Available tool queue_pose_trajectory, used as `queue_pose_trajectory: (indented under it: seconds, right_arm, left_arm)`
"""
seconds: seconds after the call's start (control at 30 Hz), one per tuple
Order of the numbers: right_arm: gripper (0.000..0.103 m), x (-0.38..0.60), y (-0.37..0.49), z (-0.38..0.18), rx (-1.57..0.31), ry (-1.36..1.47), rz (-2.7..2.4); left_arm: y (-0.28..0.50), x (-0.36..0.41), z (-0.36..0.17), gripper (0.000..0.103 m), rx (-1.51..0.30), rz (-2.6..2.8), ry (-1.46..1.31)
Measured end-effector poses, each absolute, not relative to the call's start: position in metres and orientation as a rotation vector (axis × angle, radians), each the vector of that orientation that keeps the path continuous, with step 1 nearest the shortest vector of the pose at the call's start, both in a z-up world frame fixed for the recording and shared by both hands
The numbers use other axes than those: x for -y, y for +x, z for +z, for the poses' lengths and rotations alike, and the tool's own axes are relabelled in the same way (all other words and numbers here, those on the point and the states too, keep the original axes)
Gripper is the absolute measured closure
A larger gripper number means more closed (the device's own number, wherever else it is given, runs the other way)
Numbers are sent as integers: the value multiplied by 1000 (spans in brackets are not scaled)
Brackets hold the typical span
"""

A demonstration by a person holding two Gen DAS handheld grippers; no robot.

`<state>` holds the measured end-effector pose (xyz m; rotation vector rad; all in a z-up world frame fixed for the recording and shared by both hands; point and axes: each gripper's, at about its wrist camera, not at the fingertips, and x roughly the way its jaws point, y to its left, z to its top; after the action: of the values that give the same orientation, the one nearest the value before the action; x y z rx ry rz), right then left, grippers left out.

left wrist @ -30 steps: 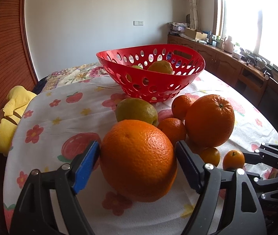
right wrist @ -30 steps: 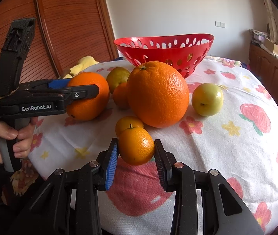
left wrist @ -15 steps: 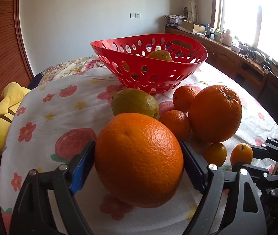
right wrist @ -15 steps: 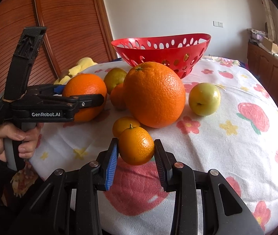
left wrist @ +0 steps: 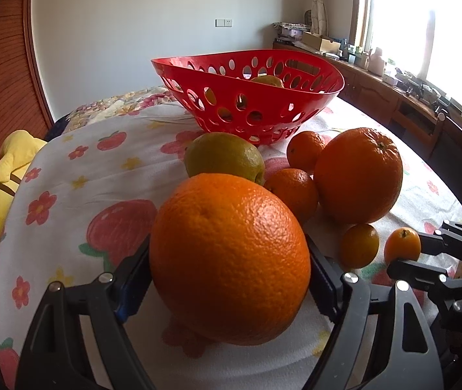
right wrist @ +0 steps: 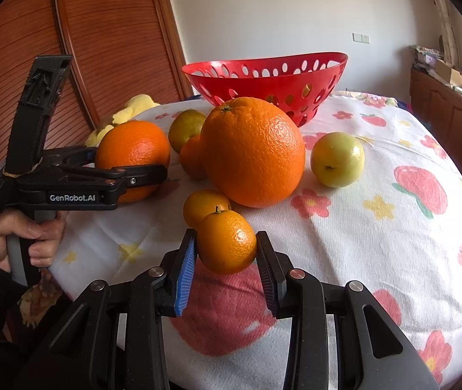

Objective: Organize fruits
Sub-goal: 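Grasp the large orange with the left tool while the right tool grasps a mandarin, then carry the orange and mandarin over the red basket with both tools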

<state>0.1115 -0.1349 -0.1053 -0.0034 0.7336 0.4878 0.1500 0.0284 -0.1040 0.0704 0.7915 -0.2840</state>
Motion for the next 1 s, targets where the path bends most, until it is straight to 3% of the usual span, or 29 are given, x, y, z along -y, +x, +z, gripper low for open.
queue_pose_trajectory:
  seconds: [0.53, 1.0]
  right_arm:
    - [67, 138, 110, -102, -727, -1, 475]
    - [67, 153, 111, -67, -643, -16, 443]
  left_arm:
    - [127, -41, -76, 20, -711, -301, 26]
    - [120, -36, -51, 20, -649, -319, 19]
